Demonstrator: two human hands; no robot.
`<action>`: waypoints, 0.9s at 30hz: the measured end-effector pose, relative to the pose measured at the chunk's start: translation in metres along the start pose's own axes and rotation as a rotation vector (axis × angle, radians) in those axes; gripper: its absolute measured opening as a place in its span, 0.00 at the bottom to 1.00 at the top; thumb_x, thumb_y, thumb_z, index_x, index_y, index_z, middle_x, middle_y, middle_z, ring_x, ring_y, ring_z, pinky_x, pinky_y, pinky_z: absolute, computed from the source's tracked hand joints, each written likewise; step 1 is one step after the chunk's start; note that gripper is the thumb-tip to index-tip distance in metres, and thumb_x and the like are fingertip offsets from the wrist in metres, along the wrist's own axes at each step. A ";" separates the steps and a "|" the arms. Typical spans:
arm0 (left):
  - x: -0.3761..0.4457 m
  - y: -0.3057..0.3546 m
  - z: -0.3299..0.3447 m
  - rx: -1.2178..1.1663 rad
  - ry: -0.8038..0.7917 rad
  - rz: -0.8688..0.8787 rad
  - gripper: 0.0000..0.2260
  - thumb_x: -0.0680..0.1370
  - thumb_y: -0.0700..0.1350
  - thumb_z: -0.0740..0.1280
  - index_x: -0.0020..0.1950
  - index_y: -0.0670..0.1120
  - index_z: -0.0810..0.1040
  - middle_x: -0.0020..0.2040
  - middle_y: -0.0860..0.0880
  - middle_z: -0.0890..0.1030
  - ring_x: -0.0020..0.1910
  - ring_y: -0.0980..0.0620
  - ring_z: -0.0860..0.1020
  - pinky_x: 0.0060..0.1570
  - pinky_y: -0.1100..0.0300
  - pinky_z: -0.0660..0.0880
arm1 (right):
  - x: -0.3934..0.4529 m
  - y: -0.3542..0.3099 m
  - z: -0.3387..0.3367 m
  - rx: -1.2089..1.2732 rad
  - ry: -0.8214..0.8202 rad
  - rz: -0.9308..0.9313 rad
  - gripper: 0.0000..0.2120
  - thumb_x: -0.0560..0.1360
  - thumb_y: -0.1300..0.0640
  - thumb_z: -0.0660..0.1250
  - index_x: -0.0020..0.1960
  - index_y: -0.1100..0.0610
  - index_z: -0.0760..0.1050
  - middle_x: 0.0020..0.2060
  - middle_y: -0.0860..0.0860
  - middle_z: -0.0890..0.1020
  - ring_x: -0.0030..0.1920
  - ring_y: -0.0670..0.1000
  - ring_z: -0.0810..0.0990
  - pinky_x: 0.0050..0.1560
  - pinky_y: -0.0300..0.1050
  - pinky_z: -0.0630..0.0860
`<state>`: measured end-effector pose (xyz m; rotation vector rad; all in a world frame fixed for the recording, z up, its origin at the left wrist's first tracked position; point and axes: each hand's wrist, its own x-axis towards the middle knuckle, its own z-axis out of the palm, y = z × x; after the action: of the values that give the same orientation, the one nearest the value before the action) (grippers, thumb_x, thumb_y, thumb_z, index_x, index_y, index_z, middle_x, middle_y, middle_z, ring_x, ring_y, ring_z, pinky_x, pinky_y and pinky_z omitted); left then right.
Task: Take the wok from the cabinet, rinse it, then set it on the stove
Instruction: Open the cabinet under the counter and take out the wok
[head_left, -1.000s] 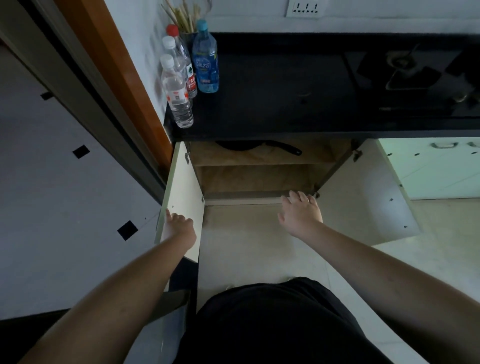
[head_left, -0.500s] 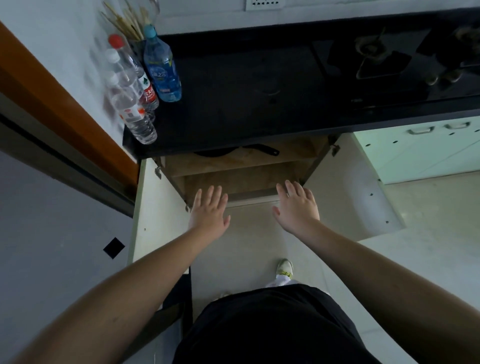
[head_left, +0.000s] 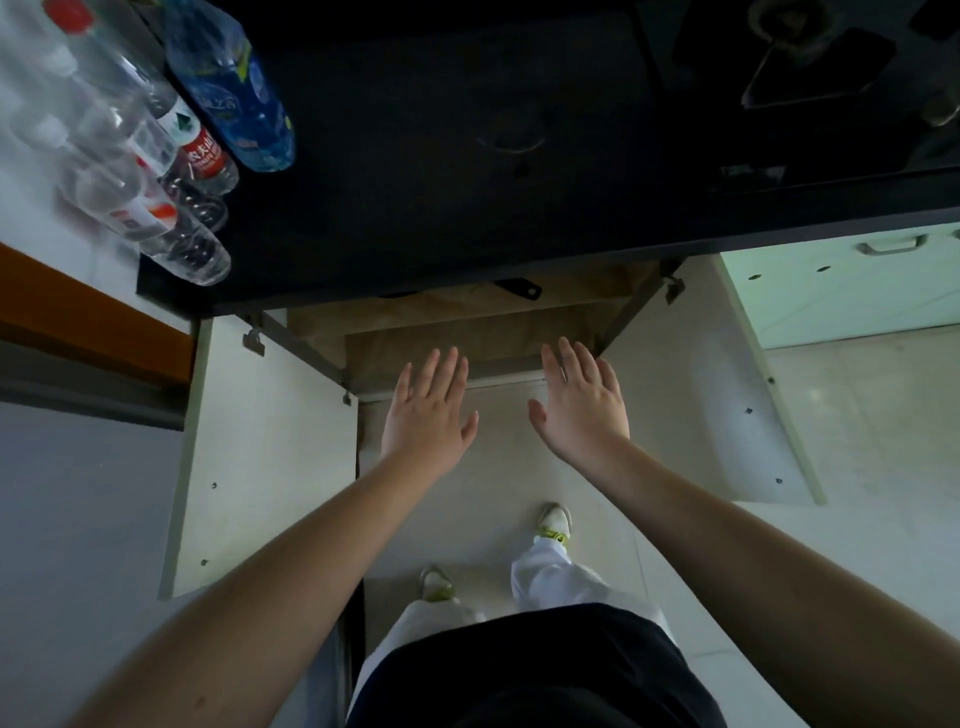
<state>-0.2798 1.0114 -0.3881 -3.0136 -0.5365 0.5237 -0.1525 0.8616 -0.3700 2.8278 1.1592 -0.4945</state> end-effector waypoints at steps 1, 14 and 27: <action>0.006 0.000 0.004 -0.002 -0.002 -0.002 0.31 0.81 0.60 0.41 0.78 0.44 0.39 0.78 0.45 0.39 0.77 0.46 0.38 0.75 0.45 0.44 | 0.006 0.000 0.005 0.004 0.000 -0.001 0.35 0.80 0.42 0.54 0.79 0.55 0.46 0.79 0.55 0.50 0.78 0.55 0.48 0.75 0.52 0.45; 0.103 -0.002 0.076 -0.039 0.050 0.035 0.32 0.80 0.63 0.42 0.79 0.48 0.40 0.79 0.47 0.41 0.77 0.47 0.40 0.73 0.46 0.42 | 0.101 0.008 0.090 0.069 0.094 0.071 0.34 0.80 0.40 0.53 0.80 0.52 0.45 0.79 0.51 0.48 0.78 0.54 0.44 0.74 0.51 0.38; 0.223 -0.010 0.153 -0.120 0.204 -0.076 0.30 0.79 0.63 0.46 0.79 0.53 0.48 0.79 0.48 0.48 0.78 0.48 0.45 0.73 0.48 0.48 | 0.217 0.025 0.154 0.036 0.271 0.045 0.31 0.80 0.40 0.50 0.79 0.50 0.46 0.79 0.52 0.52 0.78 0.55 0.47 0.75 0.56 0.43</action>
<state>-0.1374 1.0931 -0.6027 -3.0937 -0.6865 0.1824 -0.0326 0.9656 -0.5847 3.0154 1.1308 -0.1319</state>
